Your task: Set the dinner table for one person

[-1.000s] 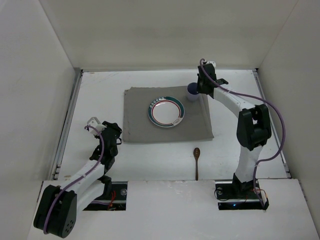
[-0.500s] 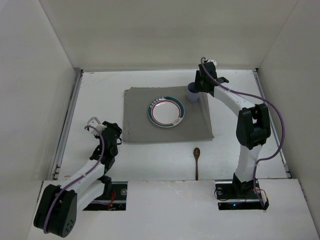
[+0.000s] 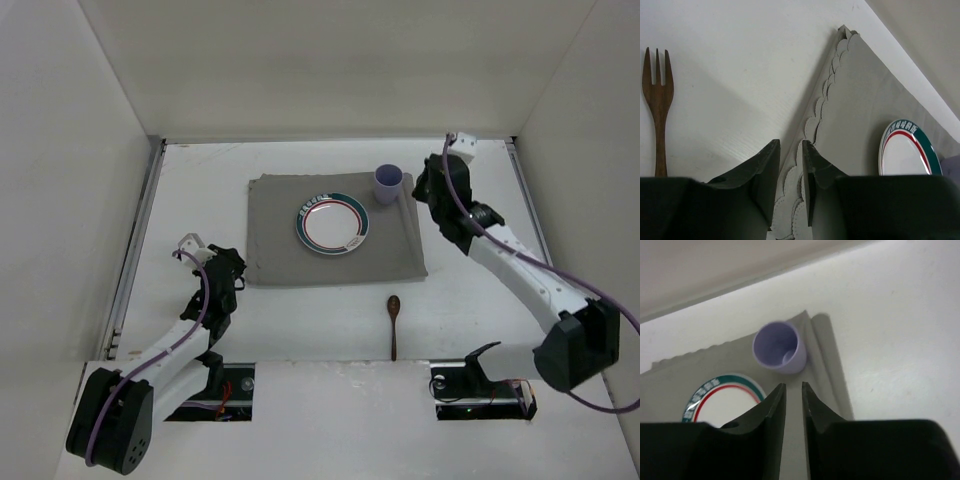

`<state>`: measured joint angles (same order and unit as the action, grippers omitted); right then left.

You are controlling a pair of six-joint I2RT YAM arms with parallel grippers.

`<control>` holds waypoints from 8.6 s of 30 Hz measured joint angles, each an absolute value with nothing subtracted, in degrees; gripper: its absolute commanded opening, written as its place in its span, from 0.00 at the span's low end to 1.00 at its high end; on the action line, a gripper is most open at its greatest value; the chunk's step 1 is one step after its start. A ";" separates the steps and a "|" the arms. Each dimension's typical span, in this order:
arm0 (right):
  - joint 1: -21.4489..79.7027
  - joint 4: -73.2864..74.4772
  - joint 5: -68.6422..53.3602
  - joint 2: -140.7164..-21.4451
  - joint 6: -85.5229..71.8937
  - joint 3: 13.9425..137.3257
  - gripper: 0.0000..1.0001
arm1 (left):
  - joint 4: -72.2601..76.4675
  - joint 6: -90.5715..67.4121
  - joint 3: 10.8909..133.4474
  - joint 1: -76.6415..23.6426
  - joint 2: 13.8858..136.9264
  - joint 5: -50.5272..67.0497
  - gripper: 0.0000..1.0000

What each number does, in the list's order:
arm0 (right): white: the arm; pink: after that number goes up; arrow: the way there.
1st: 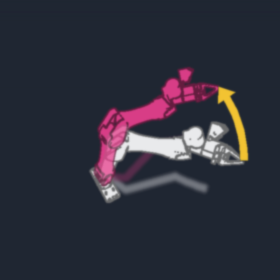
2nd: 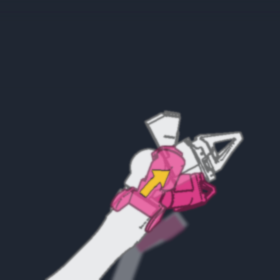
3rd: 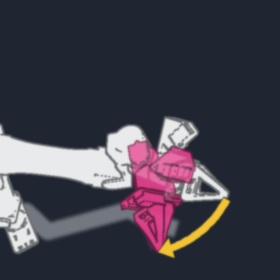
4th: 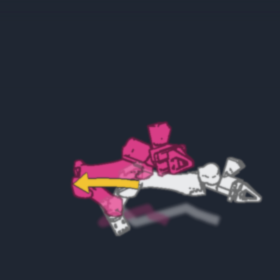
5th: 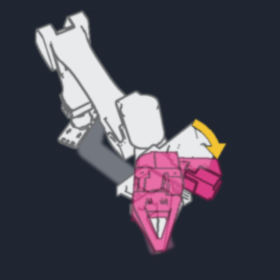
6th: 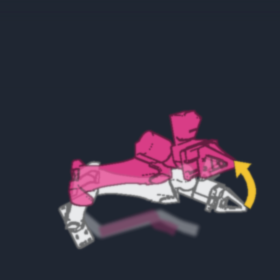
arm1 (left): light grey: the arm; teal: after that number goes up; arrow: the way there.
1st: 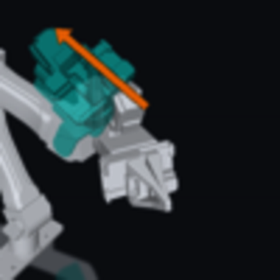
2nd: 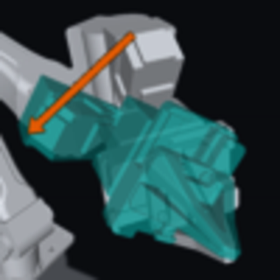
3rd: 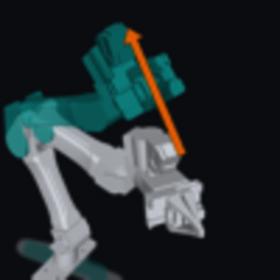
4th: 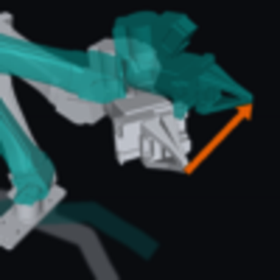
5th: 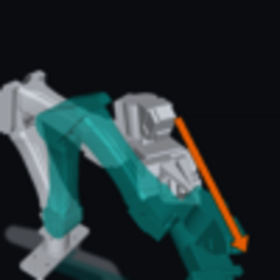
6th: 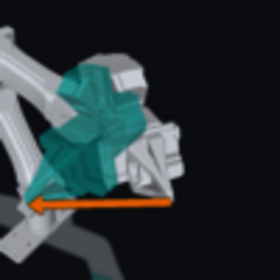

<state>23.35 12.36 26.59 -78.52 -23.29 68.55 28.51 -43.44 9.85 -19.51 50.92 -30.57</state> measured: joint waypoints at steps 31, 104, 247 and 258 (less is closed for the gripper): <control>60.51 36.64 20.93 -68.03 -63.68 32.82 0.27 | 28.49 -43.46 9.85 -19.79 50.13 -28.88 0.29; 35.00 17.78 26.11 -83.90 -23.92 58.63 0.91 | 30.55 -43.40 9.85 -19.77 53.91 -29.43 0.30; 41.25 -14.63 44.69 -32.77 -41.78 9.34 0.59 | -9.21 -12.97 63.00 -33.01 100.14 -28.32 0.04; 41.19 -14.63 44.34 -33.41 -41.78 9.61 0.60 | -7.25 -14.06 60.27 -31.38 100.71 -26.04 0.04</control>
<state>41.19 -14.63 44.34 -33.41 -41.78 9.61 -7.25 -14.06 60.27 -31.38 100.71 -26.04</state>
